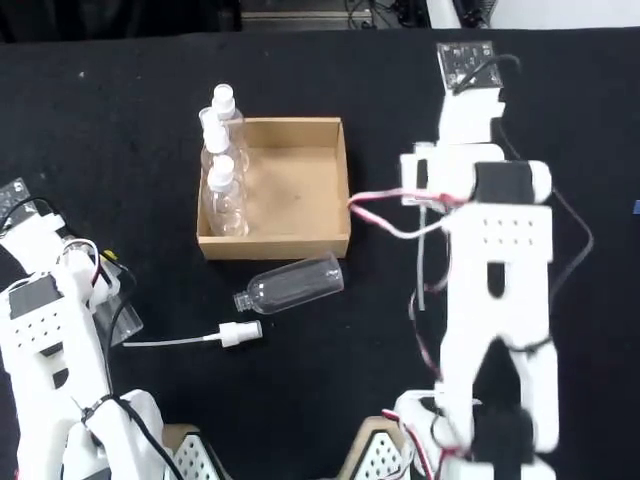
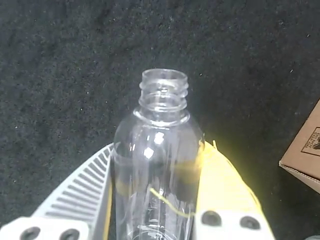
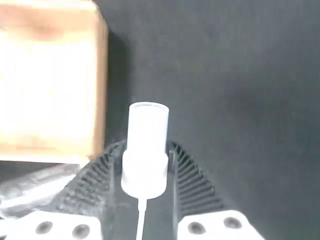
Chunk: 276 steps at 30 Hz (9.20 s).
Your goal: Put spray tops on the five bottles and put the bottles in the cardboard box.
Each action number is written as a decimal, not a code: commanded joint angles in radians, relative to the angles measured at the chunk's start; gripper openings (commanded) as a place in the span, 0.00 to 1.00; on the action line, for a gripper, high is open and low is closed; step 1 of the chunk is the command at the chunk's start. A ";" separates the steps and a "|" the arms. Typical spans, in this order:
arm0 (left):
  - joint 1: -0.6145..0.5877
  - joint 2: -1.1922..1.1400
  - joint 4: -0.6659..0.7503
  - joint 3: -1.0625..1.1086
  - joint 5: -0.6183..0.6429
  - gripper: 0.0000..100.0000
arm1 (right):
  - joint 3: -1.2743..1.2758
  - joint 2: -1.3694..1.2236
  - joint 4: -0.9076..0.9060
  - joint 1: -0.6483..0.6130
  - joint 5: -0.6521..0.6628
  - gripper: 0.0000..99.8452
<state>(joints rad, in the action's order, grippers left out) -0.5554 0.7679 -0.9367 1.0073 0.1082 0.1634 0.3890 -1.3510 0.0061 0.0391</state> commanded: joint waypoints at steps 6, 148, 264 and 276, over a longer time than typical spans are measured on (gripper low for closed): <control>0.005 0.180 0.069 0.074 0.003 0.03 | -0.085 0.234 0.032 -0.184 -0.110 0.01; 0.463 1.059 0.858 0.691 -0.031 0.03 | -0.364 -0.030 1.011 -0.858 -0.075 0.01; -0.099 -0.028 1.645 0.518 -0.040 0.03 | 0.723 0.552 0.675 -0.272 0.015 0.01; -0.163 -0.713 2.259 0.401 -0.040 0.03 | 1.006 0.556 0.927 -0.273 0.014 0.01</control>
<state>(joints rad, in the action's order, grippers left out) -0.7027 0.1726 1.1868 1.4860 0.0760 1.1546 0.8968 -0.4810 -0.2885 0.0529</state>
